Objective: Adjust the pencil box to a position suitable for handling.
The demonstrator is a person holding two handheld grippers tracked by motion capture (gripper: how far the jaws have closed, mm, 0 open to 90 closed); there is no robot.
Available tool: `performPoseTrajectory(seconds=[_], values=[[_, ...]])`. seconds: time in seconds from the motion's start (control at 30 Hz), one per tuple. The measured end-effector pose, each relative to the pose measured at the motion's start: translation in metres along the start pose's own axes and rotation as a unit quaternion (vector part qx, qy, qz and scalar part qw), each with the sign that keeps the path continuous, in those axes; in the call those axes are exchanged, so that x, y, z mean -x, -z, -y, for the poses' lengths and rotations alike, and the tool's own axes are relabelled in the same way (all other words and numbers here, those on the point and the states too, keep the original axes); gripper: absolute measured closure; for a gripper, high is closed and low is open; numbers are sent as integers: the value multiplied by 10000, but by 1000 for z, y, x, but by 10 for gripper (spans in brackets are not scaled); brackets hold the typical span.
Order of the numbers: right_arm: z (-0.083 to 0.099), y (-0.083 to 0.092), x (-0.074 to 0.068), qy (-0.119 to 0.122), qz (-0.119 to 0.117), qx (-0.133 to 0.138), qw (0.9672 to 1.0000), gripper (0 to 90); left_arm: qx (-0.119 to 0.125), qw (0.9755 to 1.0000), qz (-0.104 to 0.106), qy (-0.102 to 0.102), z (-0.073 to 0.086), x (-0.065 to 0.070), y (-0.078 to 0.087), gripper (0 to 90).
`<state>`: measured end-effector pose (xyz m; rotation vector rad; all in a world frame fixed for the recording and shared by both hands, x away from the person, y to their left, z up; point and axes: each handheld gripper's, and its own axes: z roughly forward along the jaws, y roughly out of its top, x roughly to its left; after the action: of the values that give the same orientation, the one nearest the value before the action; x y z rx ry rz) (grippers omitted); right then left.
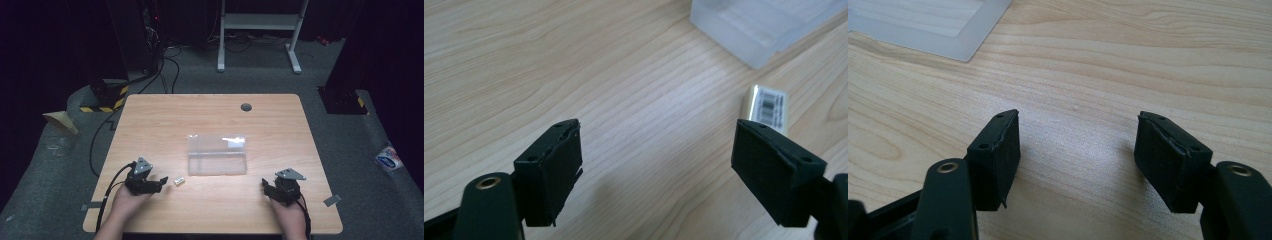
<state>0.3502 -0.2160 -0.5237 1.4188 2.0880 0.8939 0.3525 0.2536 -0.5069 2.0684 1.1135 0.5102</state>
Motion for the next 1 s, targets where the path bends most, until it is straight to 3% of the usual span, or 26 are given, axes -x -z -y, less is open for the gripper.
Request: performPoseTrajectory(seconds=[0.17,0.3,0.43,0.53,0.6,0.73,1.0], values=[[0,0,0,-8,6,-1,10000,344,336,9990,213,180,-1,11,4,224],[0,0,0,-5,10,1,10000,344,373,9987,337,120,-2,18,5,238],[0,0,0,-3,11,4,10000,345,296,9988,384,47,-3,26,1,224],[0,0,0,-19,9,-1,10000,345,241,9985,469,-174,-5,40,-4,225],[0,0,0,-4,15,5,10000,346,210,9981,543,-201,-6,45,-7,229],[0,0,-1,7,34,-2,10000,350,143,9979,533,-335,-6,55,-13,239],[0,0,-1,9,38,-3,10000,351,60,9980,553,-309,-5,59,-21,287]])
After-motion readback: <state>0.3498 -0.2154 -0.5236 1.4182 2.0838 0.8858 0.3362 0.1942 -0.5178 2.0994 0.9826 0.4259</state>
